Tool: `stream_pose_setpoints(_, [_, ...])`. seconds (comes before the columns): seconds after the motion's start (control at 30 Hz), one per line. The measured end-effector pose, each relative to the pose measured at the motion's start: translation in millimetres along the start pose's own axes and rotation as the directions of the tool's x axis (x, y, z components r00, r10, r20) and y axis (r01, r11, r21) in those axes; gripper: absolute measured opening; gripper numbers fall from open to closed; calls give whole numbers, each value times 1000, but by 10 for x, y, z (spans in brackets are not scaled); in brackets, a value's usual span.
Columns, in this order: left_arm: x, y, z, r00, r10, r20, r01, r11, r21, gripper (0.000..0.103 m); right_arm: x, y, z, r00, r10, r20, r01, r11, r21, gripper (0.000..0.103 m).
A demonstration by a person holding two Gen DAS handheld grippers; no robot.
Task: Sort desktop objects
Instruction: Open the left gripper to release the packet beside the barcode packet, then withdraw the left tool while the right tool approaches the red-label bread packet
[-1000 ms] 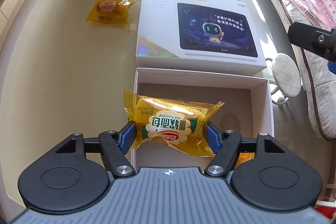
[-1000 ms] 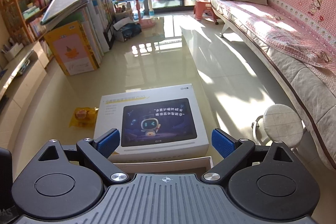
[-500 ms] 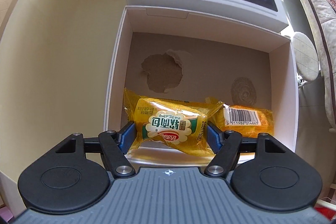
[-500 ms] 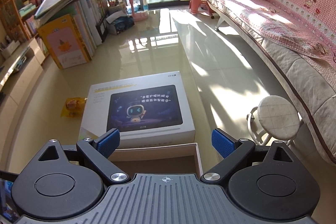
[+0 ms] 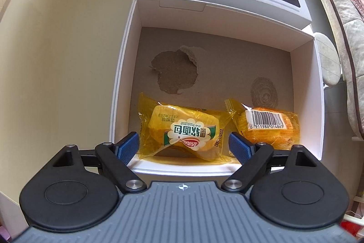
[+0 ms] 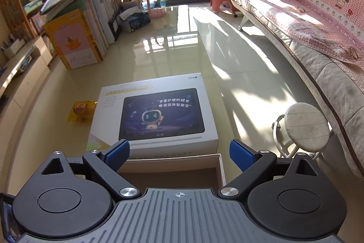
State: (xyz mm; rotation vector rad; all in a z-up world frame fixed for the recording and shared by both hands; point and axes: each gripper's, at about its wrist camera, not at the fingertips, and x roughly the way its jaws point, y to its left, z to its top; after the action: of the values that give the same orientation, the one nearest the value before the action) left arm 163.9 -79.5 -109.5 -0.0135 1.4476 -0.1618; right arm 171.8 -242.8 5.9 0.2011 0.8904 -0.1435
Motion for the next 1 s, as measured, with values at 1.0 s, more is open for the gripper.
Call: stream_pose_setpoints(1.0, [-687, 1568, 728, 983, 120, 141, -98, 983, -154, 103, 513, 1726, 395, 984, 138, -111, -151, 982, -115, 99])
